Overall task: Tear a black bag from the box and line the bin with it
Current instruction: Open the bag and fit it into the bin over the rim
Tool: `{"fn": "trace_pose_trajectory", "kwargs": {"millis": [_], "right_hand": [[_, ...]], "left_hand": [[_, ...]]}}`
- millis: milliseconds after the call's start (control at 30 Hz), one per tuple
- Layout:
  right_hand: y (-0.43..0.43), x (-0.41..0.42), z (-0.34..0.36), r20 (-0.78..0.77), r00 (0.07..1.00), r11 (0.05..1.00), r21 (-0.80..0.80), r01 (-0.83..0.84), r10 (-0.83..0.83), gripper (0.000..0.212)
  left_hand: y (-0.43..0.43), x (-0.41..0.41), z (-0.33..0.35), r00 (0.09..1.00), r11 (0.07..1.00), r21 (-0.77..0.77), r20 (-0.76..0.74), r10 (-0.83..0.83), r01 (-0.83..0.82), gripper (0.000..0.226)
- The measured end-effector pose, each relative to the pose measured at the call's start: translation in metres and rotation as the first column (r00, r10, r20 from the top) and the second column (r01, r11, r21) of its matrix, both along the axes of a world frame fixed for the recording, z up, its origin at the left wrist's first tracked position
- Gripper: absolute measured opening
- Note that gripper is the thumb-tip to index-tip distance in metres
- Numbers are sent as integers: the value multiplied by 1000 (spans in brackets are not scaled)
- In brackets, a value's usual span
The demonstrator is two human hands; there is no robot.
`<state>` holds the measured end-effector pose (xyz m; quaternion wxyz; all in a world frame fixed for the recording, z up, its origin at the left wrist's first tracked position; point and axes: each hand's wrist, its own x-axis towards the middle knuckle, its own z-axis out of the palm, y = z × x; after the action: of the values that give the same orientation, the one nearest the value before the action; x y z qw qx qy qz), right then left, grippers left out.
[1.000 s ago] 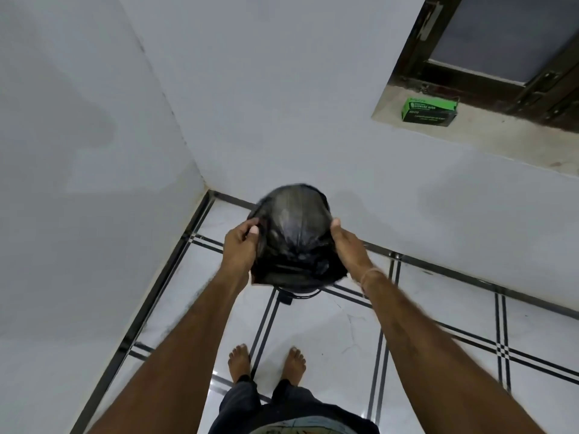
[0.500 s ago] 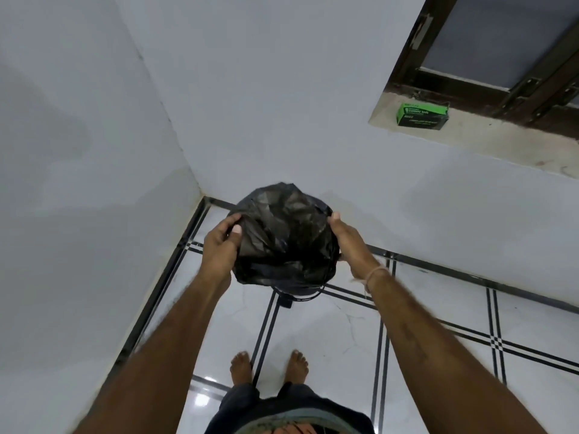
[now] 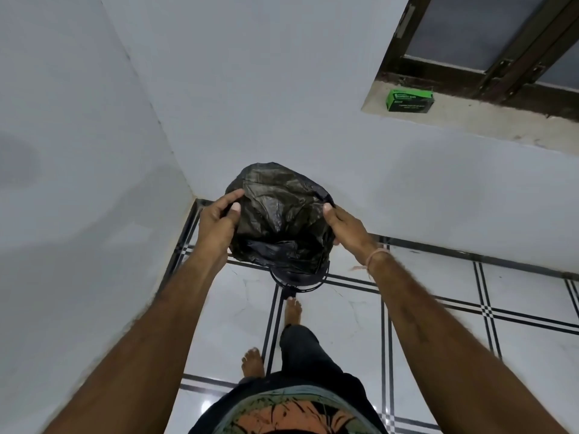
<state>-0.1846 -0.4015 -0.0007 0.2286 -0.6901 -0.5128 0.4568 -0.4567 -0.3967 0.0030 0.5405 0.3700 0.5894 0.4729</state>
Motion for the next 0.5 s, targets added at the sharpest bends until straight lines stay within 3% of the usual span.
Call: {"fn": "trace_pose_trajectory", "kwargs": {"millis": [367, 500], "right_hand": [[48, -3, -25, -59, 991, 990, -85, 115, -120, 71], [71, 7, -31, -132, 976, 975, -163, 153, -175, 64]], "left_hand": [[40, 2, -4, 997, 1000, 0, -80, 18, -18, 41], [62, 11, -15, 993, 998, -49, -110, 32, -37, 42]]}}
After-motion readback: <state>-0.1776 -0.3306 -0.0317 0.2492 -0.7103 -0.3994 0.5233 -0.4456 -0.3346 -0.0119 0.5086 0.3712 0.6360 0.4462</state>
